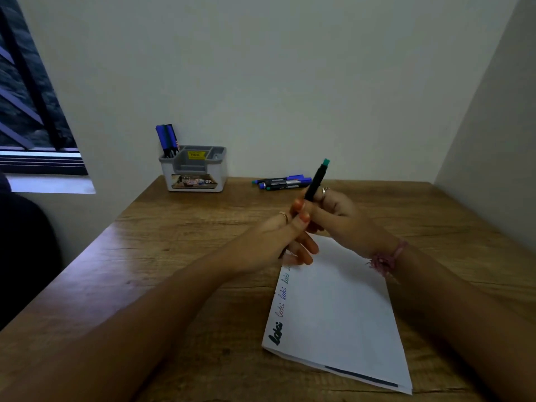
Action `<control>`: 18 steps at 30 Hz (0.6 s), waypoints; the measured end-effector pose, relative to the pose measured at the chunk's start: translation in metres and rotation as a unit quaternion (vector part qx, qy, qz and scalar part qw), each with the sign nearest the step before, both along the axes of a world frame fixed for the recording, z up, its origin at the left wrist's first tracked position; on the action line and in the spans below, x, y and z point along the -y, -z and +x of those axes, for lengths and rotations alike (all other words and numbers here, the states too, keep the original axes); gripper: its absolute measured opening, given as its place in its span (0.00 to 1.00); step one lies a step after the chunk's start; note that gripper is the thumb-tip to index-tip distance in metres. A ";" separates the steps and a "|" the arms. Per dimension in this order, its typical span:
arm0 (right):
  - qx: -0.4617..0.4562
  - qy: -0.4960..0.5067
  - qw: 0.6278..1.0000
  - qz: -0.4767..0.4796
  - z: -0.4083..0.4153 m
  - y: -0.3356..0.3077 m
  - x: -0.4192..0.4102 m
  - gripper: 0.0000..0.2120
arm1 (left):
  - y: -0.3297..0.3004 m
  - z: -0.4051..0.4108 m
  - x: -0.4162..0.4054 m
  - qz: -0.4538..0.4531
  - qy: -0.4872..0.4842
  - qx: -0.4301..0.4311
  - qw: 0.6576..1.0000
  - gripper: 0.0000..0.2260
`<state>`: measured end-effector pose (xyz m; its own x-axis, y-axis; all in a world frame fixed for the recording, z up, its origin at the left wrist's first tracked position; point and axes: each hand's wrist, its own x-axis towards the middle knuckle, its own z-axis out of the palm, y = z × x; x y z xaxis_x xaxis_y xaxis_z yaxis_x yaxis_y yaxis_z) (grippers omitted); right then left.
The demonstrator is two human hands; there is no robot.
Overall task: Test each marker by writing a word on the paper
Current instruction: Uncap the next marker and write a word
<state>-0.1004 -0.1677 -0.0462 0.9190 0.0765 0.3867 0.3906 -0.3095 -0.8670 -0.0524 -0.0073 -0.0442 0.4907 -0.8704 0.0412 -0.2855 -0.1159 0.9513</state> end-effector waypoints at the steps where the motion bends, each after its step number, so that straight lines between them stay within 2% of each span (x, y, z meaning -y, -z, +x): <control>1: -0.009 0.004 1.000 0.015 0.001 0.000 -0.001 0.06 | 0.002 0.000 0.001 -0.011 -0.012 -0.018 1.000 0.14; 5: -0.028 0.013 0.997 0.068 0.002 0.001 -0.005 0.10 | 0.010 0.002 0.006 -0.067 -0.055 -0.039 0.995 0.14; 9: -0.023 0.007 0.993 0.112 0.004 0.004 -0.005 0.07 | 0.013 0.000 0.010 -0.106 -0.072 -0.036 0.991 0.15; 11: -0.029 0.014 0.991 0.133 0.005 0.004 -0.003 0.07 | 0.014 0.000 0.011 -0.106 -0.069 -0.040 0.991 0.15; 14: -0.016 0.026 0.989 0.147 0.005 0.004 0.002 0.07 | 0.017 0.009 0.010 -0.058 -0.036 -0.016 0.998 0.13; 15: -0.007 0.035 0.987 0.155 0.005 0.004 0.005 0.08 | 0.018 0.016 0.007 -0.028 -0.024 -0.018 0.999 0.15; 17: -0.002 0.063 0.982 0.180 0.007 0.002 0.015 0.09 | 0.022 0.034 -0.002 0.022 -0.008 -0.027 0.999 0.32; 18: -0.004 0.074 0.978 0.194 0.008 0.002 0.021 0.07 | 0.024 0.044 -0.007 0.030 -0.005 -0.010 1.000 0.36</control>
<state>-0.0926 -0.1883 -0.0481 0.9119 -0.2093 0.3529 0.3589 -0.0100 -0.9333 -0.0086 -0.0007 -0.0686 0.4996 -0.8661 -0.0199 -0.2657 -0.1750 0.9480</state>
